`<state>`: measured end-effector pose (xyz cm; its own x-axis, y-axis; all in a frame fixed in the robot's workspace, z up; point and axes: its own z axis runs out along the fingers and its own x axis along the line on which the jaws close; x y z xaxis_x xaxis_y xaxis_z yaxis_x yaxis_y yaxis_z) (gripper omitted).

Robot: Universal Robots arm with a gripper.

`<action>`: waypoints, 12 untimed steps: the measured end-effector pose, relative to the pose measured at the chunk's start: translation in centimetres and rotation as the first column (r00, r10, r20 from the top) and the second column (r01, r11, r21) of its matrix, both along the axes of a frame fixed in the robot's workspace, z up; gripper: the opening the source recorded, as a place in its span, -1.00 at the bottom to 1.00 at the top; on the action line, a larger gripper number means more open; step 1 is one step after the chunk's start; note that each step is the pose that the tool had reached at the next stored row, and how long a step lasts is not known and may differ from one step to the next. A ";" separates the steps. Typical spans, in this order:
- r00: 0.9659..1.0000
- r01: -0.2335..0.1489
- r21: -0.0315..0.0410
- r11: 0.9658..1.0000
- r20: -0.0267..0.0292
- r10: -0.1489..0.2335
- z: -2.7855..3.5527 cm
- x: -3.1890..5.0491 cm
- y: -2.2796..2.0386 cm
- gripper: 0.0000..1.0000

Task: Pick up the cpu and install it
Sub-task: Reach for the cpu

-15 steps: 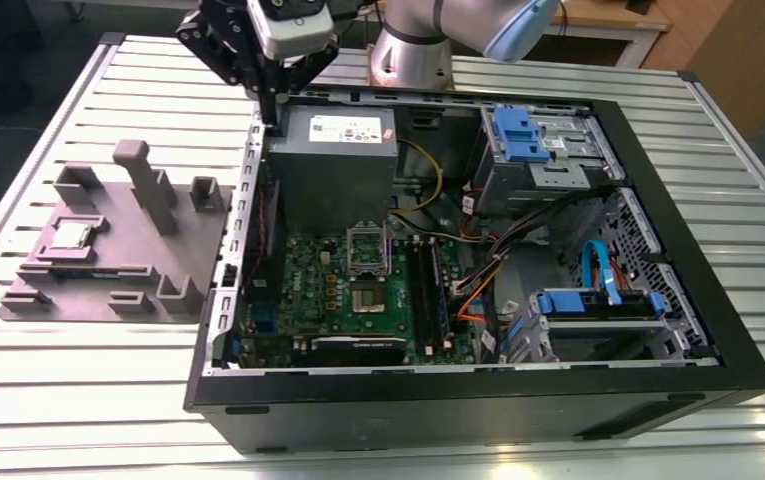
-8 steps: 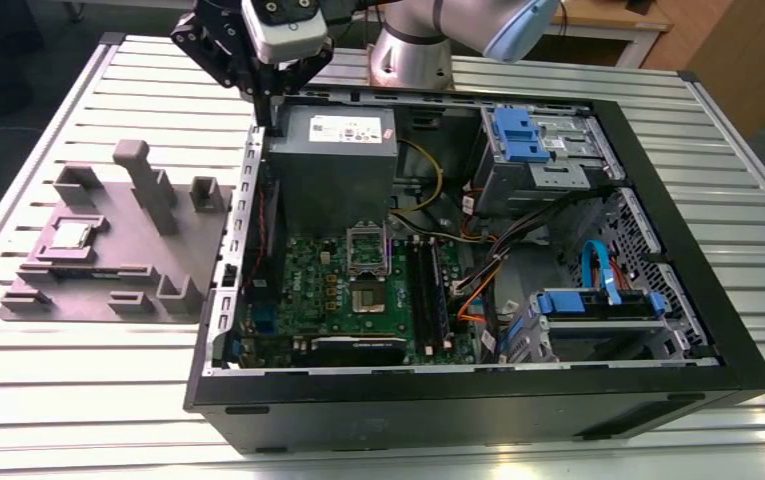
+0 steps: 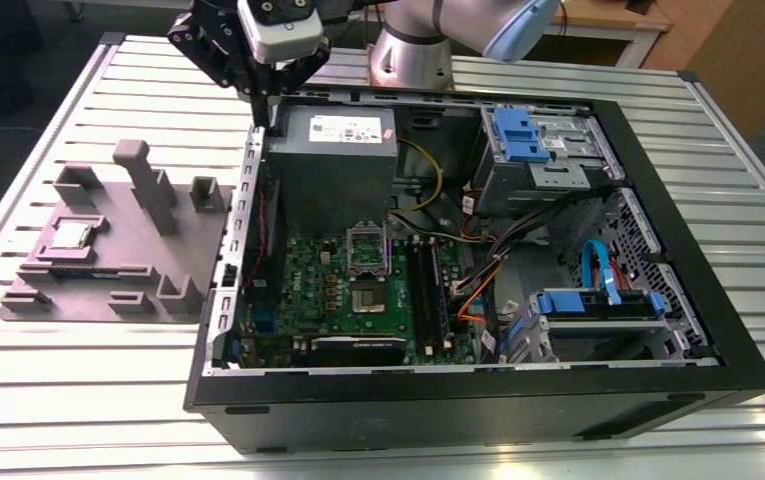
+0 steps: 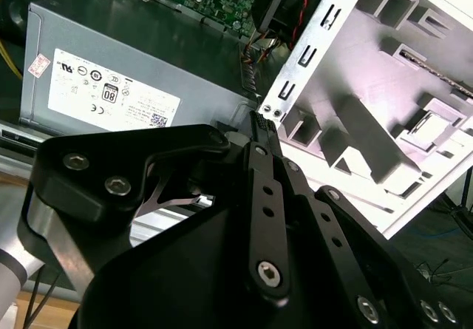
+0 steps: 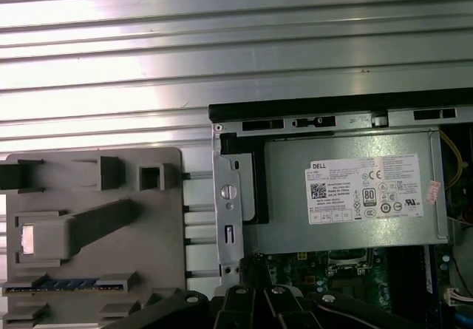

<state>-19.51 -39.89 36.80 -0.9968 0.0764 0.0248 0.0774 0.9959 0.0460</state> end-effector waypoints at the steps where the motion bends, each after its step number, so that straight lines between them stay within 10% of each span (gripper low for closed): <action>1: 1.000 0.000 0.000 1.000 0.000 0.000 -0.05 -0.25 0.00 -0.79; 12: 1.000 0.000 0.000 1.000 -0.004 0.000 -0.25 -0.80 0.00 -0.79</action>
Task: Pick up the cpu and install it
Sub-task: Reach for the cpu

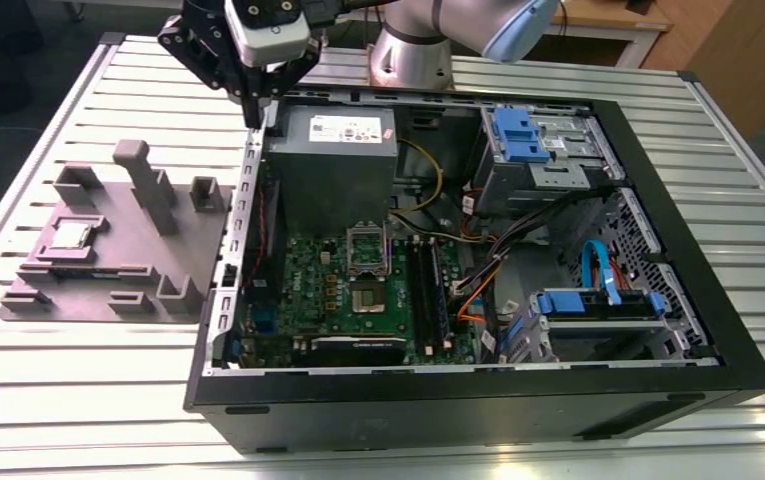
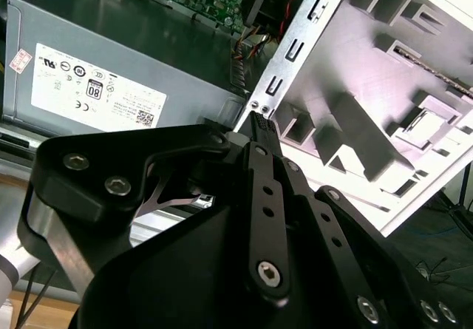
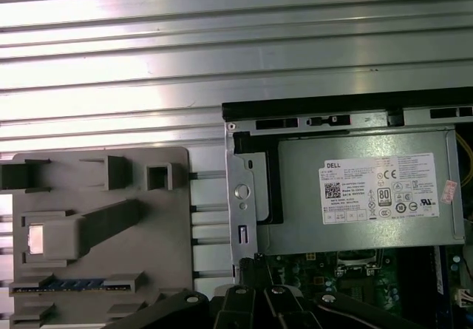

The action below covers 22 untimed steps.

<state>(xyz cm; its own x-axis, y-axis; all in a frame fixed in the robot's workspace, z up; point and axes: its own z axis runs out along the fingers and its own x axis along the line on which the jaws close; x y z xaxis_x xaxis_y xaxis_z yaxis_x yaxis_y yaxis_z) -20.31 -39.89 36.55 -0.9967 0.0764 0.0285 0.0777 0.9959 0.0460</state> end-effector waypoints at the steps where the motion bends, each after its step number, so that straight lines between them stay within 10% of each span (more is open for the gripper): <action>1: 1.000 0.000 0.000 1.000 0.000 0.000 0.00 -0.01 0.00 -0.79; 22: 1.000 0.000 0.000 1.000 0.000 0.000 -0.06 -1.19 0.00 -0.79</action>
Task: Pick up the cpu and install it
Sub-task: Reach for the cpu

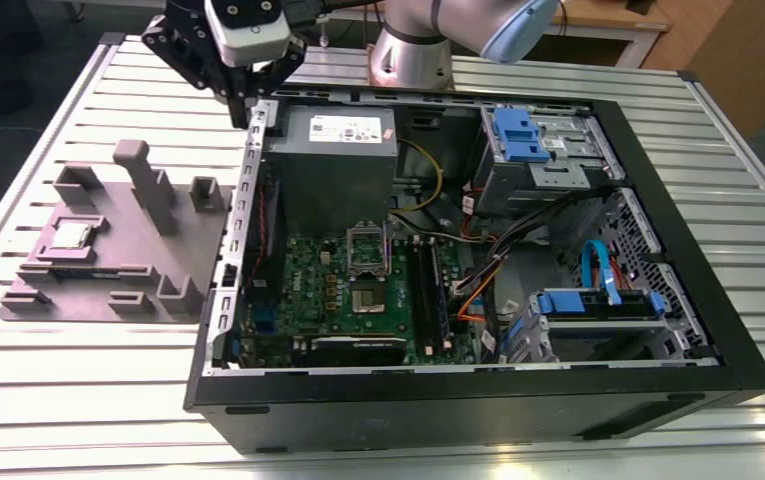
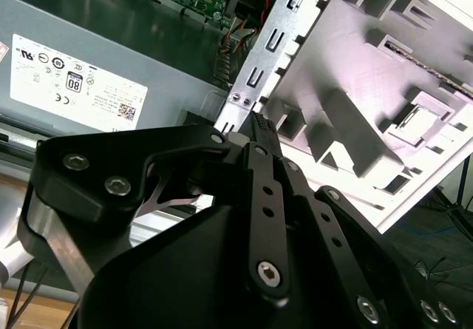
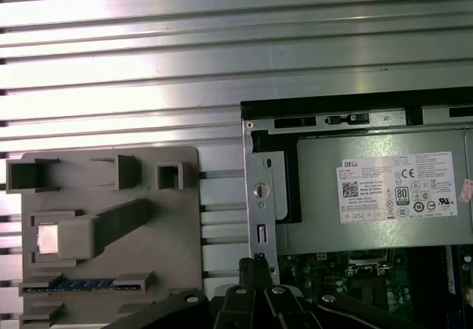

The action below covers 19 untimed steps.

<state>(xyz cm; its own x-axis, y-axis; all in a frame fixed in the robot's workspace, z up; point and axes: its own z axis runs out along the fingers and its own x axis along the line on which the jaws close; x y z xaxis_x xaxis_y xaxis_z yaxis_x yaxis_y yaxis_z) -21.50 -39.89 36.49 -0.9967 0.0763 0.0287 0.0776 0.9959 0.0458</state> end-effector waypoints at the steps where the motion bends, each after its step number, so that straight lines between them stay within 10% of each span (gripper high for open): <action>1: 1.000 0.000 0.000 1.000 0.000 0.000 0.00 -0.04 0.00 -0.79; 19: 1.000 0.000 0.000 1.000 0.000 0.000 -0.05 -1.15 0.00 -0.79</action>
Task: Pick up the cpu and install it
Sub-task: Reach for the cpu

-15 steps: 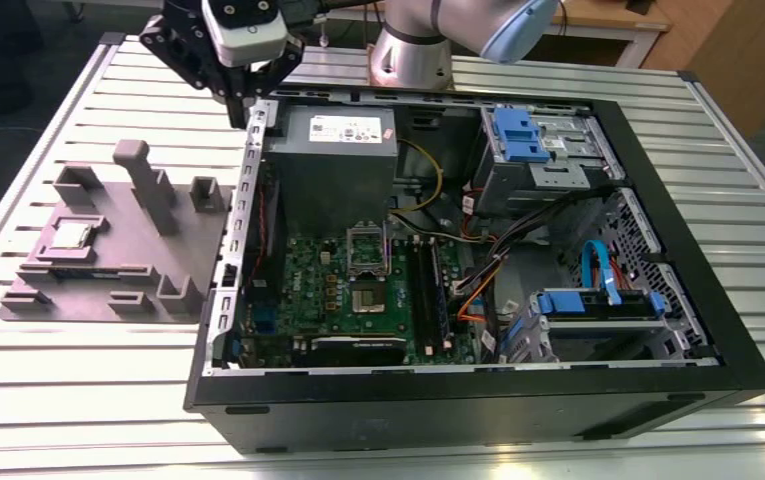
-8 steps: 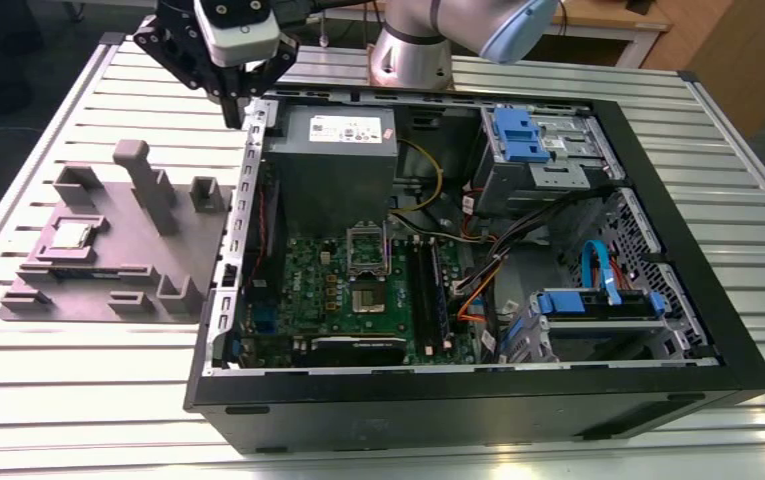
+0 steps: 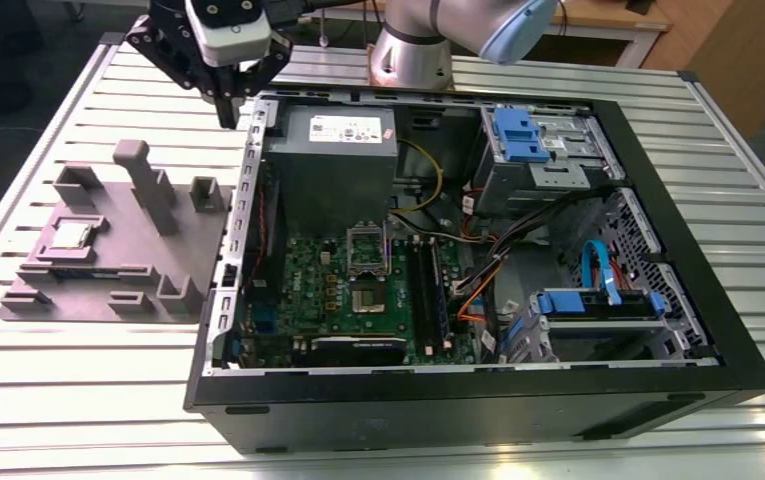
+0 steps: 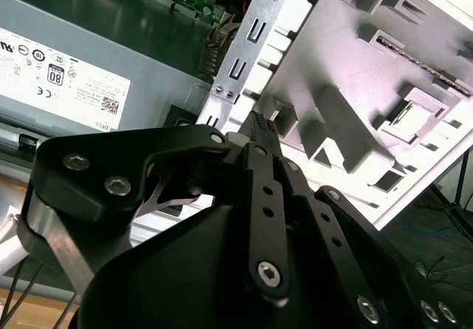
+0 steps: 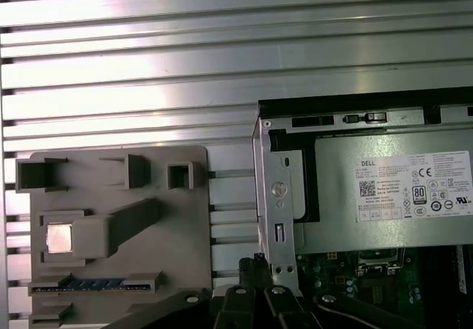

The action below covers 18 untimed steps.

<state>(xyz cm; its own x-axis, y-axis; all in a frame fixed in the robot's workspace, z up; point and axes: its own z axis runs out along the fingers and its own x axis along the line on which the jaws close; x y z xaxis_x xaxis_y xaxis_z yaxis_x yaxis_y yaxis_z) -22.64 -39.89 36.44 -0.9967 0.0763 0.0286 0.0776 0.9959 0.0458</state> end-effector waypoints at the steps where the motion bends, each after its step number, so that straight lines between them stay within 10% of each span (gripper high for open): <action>1: 1.000 0.000 0.000 1.000 0.000 0.000 0.00 -0.06 0.00 -0.79; 18: 1.000 0.000 0.000 1.000 0.000 0.000 -0.05 -1.00 0.00 -0.79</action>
<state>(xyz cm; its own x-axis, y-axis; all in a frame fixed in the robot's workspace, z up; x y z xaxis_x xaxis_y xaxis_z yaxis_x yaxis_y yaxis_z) -23.65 -39.89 36.39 -0.9967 0.0763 0.0286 0.0776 0.9959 0.0462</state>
